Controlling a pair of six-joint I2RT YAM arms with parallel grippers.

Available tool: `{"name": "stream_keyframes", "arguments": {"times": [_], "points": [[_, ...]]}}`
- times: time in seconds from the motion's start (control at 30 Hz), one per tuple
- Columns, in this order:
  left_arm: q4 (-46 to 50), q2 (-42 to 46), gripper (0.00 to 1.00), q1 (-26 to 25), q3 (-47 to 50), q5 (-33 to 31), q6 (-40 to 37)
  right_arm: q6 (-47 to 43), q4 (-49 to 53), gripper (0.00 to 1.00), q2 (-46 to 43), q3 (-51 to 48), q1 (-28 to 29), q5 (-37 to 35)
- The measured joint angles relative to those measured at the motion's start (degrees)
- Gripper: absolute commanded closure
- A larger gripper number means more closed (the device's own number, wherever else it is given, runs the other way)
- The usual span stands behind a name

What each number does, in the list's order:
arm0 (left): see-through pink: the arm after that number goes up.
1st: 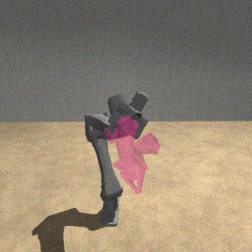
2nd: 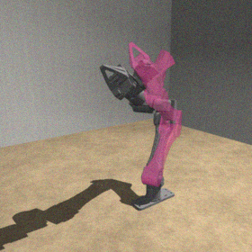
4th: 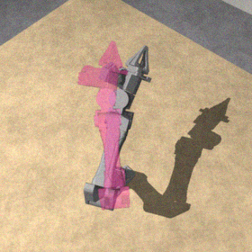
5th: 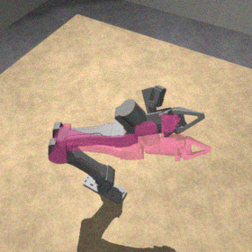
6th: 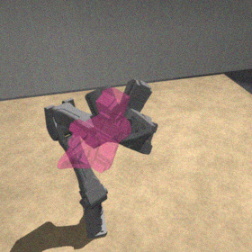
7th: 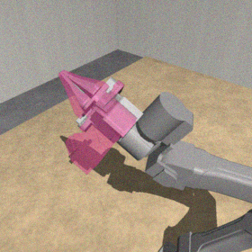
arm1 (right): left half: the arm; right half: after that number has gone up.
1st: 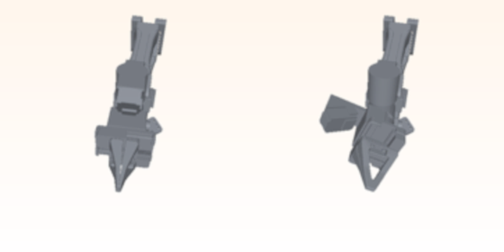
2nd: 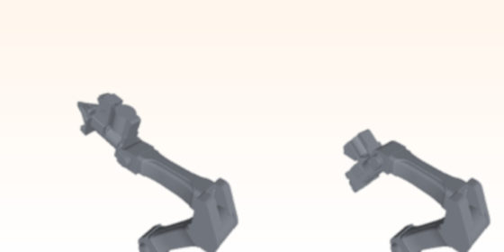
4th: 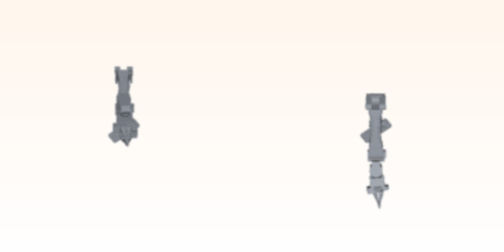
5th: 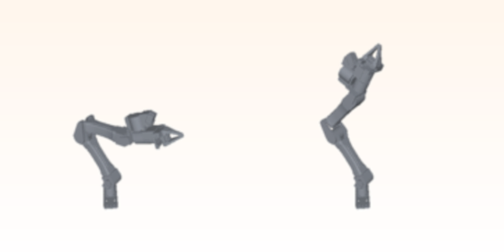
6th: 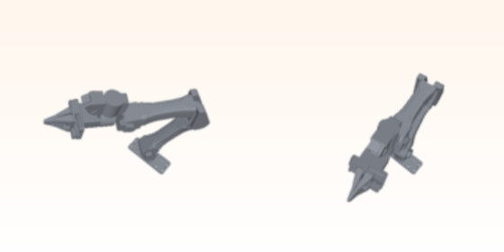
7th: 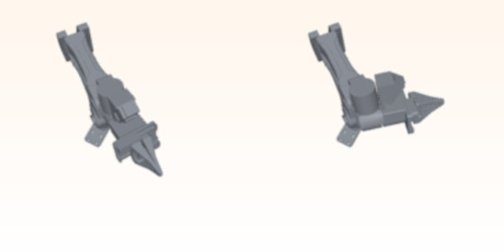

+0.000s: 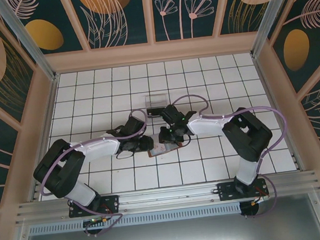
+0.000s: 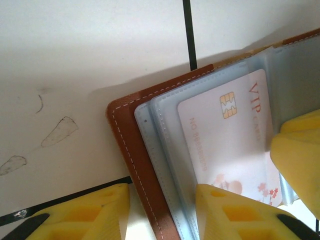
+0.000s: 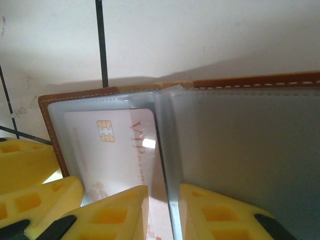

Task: Take the credit cards out of the card holder

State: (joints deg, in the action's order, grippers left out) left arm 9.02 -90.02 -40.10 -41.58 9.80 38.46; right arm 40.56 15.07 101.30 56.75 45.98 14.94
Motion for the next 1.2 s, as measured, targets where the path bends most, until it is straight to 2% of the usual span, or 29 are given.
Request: {"name": "stream_keyframes", "arguments": {"times": [0.43,0.7,1.2], "points": [[-0.28,0.00,0.66,-0.50,0.02,-2.67,-0.13,-0.28,-10.45,0.77,-1.64,-7.17,-2.89,7.65],[0.00,0.37,0.66,-0.52,0.00,-5.11,-0.92,2.25,-13.38,0.77,-5.60,-12.81,-2.86,9.66],[0.42,0.72,0.66,-0.52,0.00,-7.30,-1.38,4.81,-12.96,0.76,-7.08,-10.56,-2.62,12.04]]}}
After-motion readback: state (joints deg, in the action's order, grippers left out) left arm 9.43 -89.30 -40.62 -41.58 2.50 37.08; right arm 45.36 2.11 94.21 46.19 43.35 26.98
